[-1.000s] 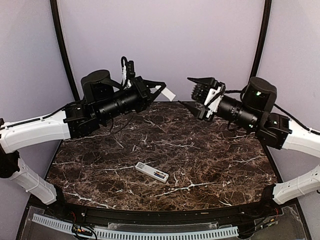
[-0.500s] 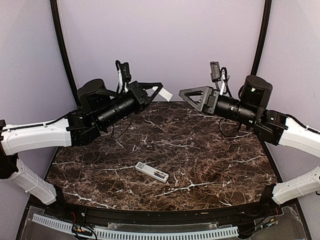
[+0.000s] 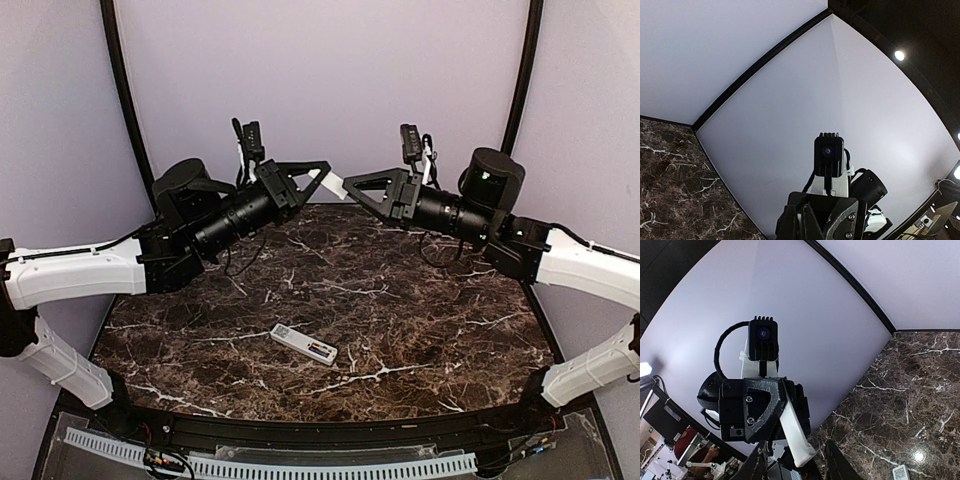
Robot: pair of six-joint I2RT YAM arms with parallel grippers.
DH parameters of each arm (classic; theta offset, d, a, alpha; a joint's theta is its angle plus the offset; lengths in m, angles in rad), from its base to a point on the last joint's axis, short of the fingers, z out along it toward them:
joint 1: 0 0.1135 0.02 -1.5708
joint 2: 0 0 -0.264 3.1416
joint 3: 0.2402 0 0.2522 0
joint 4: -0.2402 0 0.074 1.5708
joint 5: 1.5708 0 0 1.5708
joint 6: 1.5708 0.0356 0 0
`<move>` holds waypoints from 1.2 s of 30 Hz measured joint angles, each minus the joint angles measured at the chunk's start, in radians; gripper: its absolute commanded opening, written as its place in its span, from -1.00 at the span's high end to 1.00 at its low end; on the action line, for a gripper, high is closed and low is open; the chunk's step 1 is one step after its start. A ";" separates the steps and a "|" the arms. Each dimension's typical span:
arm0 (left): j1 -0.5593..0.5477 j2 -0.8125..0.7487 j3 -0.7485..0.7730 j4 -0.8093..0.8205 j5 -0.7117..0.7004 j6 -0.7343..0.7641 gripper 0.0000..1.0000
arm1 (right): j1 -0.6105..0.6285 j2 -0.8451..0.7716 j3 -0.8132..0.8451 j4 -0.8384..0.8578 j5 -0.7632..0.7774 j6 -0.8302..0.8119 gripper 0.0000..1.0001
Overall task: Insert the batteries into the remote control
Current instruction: Pass from the left arm to the right
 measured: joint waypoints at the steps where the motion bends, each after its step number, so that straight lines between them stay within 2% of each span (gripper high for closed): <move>1: 0.000 0.002 0.000 0.002 0.003 -0.002 1.00 | -0.001 0.009 0.001 0.013 -0.009 0.007 0.42; 5: 0.000 0.011 -0.001 0.009 0.016 -0.003 1.00 | -0.004 0.030 0.001 0.043 -0.032 0.022 0.65; 8: 0.000 0.013 -0.001 0.013 0.021 -0.008 1.00 | -0.009 0.038 0.001 0.062 -0.049 0.036 0.75; 15: 0.000 0.013 -0.001 0.035 0.022 -0.010 1.00 | -0.014 0.041 0.001 0.089 -0.075 0.056 0.74; 21: 0.000 0.013 -0.001 0.043 0.023 -0.013 1.00 | -0.014 0.043 0.001 0.099 -0.090 0.067 0.87; 30: 0.000 0.013 -0.008 0.058 0.026 -0.019 1.00 | -0.018 0.056 0.001 0.122 -0.120 0.083 0.76; 36: 0.000 0.013 -0.011 0.061 0.027 -0.023 1.00 | -0.021 0.062 0.001 0.130 -0.126 0.087 0.97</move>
